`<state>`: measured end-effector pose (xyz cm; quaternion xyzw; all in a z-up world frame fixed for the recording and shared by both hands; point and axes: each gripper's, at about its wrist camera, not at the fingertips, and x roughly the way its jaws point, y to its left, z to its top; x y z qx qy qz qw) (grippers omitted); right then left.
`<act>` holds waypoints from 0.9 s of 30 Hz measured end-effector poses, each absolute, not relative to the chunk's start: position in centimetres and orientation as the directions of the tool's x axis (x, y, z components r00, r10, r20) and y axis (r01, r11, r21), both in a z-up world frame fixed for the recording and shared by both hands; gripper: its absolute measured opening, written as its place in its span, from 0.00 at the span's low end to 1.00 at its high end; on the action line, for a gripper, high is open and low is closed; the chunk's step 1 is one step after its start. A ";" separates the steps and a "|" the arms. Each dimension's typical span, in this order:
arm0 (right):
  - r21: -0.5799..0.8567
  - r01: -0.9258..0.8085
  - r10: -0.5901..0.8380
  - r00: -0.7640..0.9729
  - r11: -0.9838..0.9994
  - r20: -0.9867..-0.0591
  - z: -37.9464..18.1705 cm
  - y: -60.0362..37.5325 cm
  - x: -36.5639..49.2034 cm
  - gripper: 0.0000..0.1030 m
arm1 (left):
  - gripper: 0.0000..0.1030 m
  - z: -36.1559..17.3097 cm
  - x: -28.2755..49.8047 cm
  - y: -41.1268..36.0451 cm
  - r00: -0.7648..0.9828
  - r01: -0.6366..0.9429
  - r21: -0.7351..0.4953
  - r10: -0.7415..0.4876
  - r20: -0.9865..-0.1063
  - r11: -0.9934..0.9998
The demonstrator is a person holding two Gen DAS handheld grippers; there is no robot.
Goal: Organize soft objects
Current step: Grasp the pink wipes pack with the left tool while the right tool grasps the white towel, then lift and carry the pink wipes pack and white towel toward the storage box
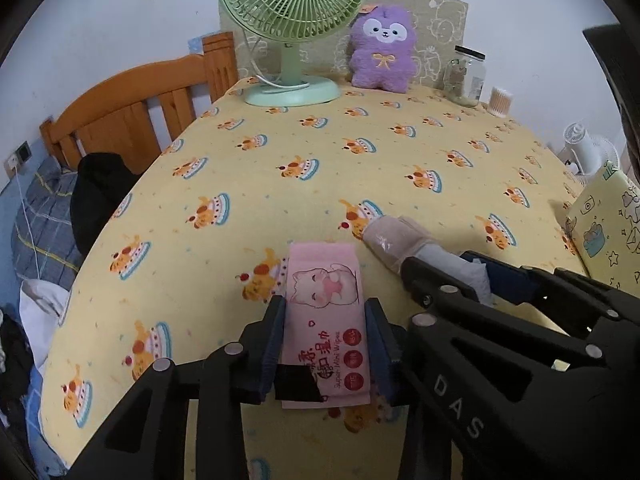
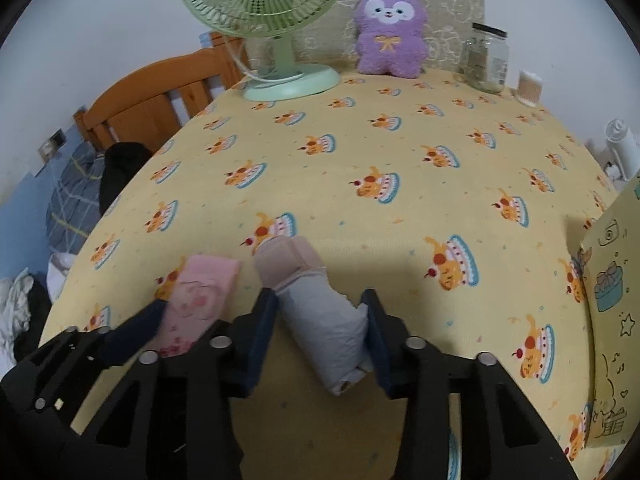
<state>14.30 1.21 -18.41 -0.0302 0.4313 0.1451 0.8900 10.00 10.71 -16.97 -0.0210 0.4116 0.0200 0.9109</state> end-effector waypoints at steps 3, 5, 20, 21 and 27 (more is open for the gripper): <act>0.084 -0.280 0.239 0.584 0.956 -0.776 -18.4 0.7 13.8 0.33 | 0.38 -16.9 9.6 10.3 0.659 -0.059 -0.024 0.021 -0.752 0.998; 0.070 -0.274 0.225 0.588 0.959 -0.777 -18.3 0.4 13.4 0.29 | 0.38 -16.8 9.4 9.9 0.654 -0.050 -0.013 0.023 -0.756 0.999; 0.029 -0.277 0.210 0.651 0.961 -0.730 -15.0 -2.7 11.6 0.24 | 0.38 -13.7 8.4 6.6 0.702 0.008 -0.009 -0.012 -0.712 1.000; 0.031 -0.272 0.209 0.658 0.962 -0.724 -14.5 -3.0 11.5 0.24 | 0.38 -13.3 8.3 6.4 0.708 0.013 -0.005 -0.012 -0.706 1.000; 0.041 -0.251 0.210 0.698 0.967 -0.684 -11.9 -4.8 10.6 0.24 | 0.38 -10.9 7.9 4.7 0.738 0.037 0.014 -0.018 -0.675 0.999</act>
